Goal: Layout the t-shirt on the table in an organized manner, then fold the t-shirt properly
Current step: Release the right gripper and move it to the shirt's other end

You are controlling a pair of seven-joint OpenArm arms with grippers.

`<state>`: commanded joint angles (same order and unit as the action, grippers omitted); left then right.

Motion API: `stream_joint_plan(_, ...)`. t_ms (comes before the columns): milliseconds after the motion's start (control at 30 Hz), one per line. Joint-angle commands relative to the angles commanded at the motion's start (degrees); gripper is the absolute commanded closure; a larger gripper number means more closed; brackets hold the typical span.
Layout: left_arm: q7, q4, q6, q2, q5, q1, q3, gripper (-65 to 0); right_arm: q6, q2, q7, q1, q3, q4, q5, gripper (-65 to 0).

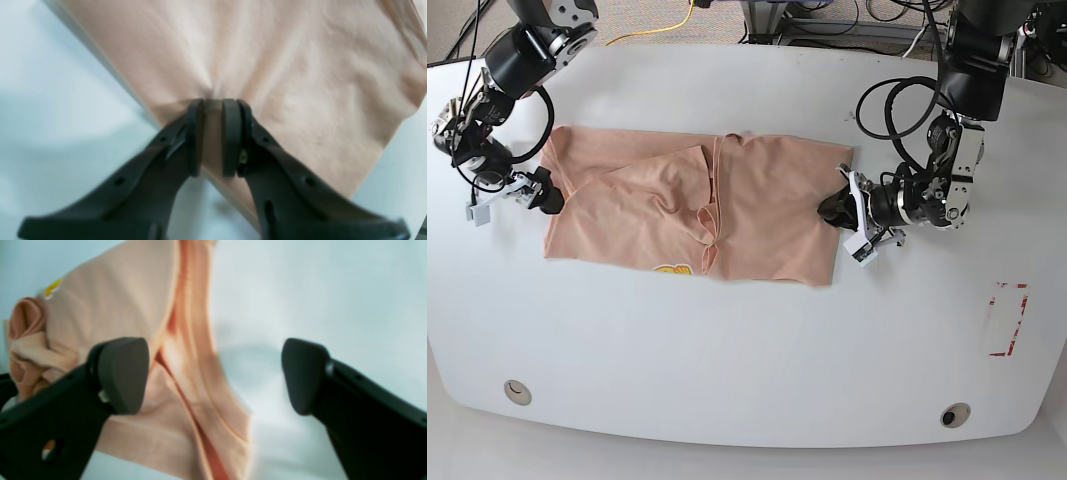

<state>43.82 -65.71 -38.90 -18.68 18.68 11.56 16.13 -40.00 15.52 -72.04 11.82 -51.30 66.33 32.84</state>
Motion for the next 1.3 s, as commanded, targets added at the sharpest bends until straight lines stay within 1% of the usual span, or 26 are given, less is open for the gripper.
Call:
stream_joint_plan(100, 0.00, -0.18, -0.09, 0.00, 0.00, -0.53, 0.00, -8.3, 0.00, -2.29, -0.09, -0.09, 1.76, 1.32, 0.00, -61.4)
stream_joint_plan(200, 0.00, -0.09, -0.09, 0.00, 0.00, -0.53, 0.00, -8.3, 0.00, -4.48, -0.18, -0.53, 2.20, 3.08, 0.00, -61.4)
stream_joint_plan(267, 0.00, -0.09, -0.09, 0.09, 0.00, -0.53, 0.00, -8.3, 0.00, -5.36, -0.70, -0.62, 2.55, 3.25, 0.00, -61.4)
stream_joint_plan(400, 0.00, -0.09, -0.09, 0.09, 0.00, -0.53, 0.00, -8.3, 0.00, -6.07, -1.14, -0.53, 4.40, 3.25, 0.00, -61.4)
stream_joint_plan(500, 0.00, -0.09, -0.09, 0.09, 0.00, -0.53, 0.00, -8.3, 0.00, -7.30, -1.05, -0.53, 5.10, 3.25, 0.00, -61.4)
stream_joint_plan(667, 0.00, -0.18, -0.09, 0.18, 0.00, -0.53, 0.00, -8.3, 0.00, -7.74, -1.05, -0.62, 5.36, 3.25, 0.00, -61.2)
stream_joint_plan(700, 0.00, -0.18, -0.09, 0.18, 0.00, -0.53, 0.00, -8.3, 0.00, -7.74, -1.05, -0.62, 5.36, 3.25, 0.00, -60.1)
stream_joint_plan(767, 0.00, -0.18, -0.09, 0.26, 0.09, -0.53, 0.00, -8.3, 0.00, -7.74, -0.97, -0.62, 5.45, 3.25, 0.00, -55.5)
stream_joint_plan(833, 0.00, -0.26, -0.09, 0.26, 0.09, -0.53, 0.09, -8.3, 0.00, -7.65, -0.88, -0.44, 5.45, 3.25, -0.18, -44.9)
stream_joint_plan(900, 0.09, -0.26, -0.09, 0.35, 0.09, -0.53, 0.18, -8.3, 0.00, -7.47, -0.88, -0.35, 5.45, 3.25, -0.18, -31.5)
stream_joint_plan(967, 0.18, -0.35, -0.09, 1.14, 0.09, -0.53, 0.18, -8.3, 0.00, -7.30, -0.88, -0.26, 5.54, 3.25, -0.26, -13.3)
stream_joint_plan(1033, 0.26, -0.35, -0.09, 1.67, 0.00, -0.53, 0.18, -8.3, 0.00, -7.30, -0.88, 0.18, 5.54, 3.25, -0.26, -3.8)
stream_joint_plan(1067, 0.26, -0.35, 0.00, 1.93, -0.09, -0.53, 0.26, -8.3, 0.00, -7.21, -0.88, 0.26, 5.54, 3.34, -0.35, -1.6)
stream_joint_plan(1133, 0.26, -0.44, 0.00, 2.29, -0.09, -0.53, 0.26, -8.3, 0.00, -6.68, -0.88, 0.35, 5.54, 3.60, -0.18, -1.4)
stream_joint_plan(1167, 0.26, -0.44, 0.09, 3.25, -0.09, -0.53, 0.26, -8.3, 0.00, -6.42, -0.88, 0.26, 5.54, 4.48, -0.18, -1.3)
stream_joint_plan(1233, 0.35, -0.44, 0.18, 4.04, -0.18, -0.53, 0.26, -8.3, 0.00, -6.42, -1.14, 0.18, 5.54, 6.51, -0.26, -1.0)
stream_joint_plan(1300, 1.49, -0.44, 0.18, 5.27, -0.18, -0.44, 0.44, -8.3, 0.00, -6.51, -1.67, 0.00, 5.54, 10.29, -0.35, -0.8)
